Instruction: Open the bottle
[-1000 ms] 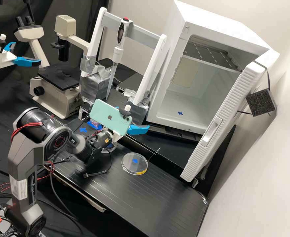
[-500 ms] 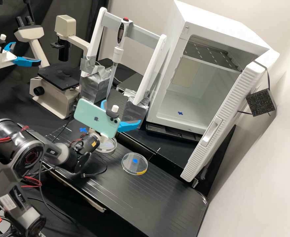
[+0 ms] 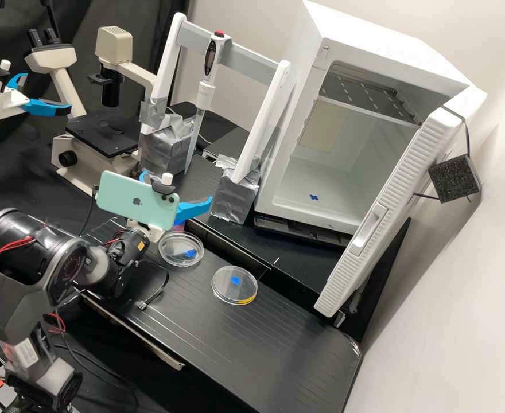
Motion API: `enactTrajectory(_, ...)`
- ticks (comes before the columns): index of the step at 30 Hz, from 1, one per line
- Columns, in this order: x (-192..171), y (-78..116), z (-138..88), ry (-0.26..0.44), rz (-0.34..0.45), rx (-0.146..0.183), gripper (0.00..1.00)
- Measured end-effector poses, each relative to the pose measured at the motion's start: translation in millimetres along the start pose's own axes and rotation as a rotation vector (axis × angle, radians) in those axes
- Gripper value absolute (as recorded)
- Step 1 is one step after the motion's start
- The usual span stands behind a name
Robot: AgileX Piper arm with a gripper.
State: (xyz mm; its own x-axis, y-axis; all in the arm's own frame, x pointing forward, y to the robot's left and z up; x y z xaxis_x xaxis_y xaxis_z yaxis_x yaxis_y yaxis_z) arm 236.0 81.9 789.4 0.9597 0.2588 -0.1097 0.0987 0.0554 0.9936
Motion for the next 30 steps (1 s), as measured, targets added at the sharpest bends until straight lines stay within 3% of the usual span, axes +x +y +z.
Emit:
enactTrajectory(9,2,-11.1,0,0.0,-0.043,-0.02,1.0)
enactTrajectory(10,3,-11.2,0,0.0,-0.044,-0.02,0.0)
enactTrajectory(18,6,-12.4,1,-0.023,-0.032,-0.009,0.0)
enactTrajectory(30,13,-20.1,1,-0.025,-0.054,-0.034,0.0)
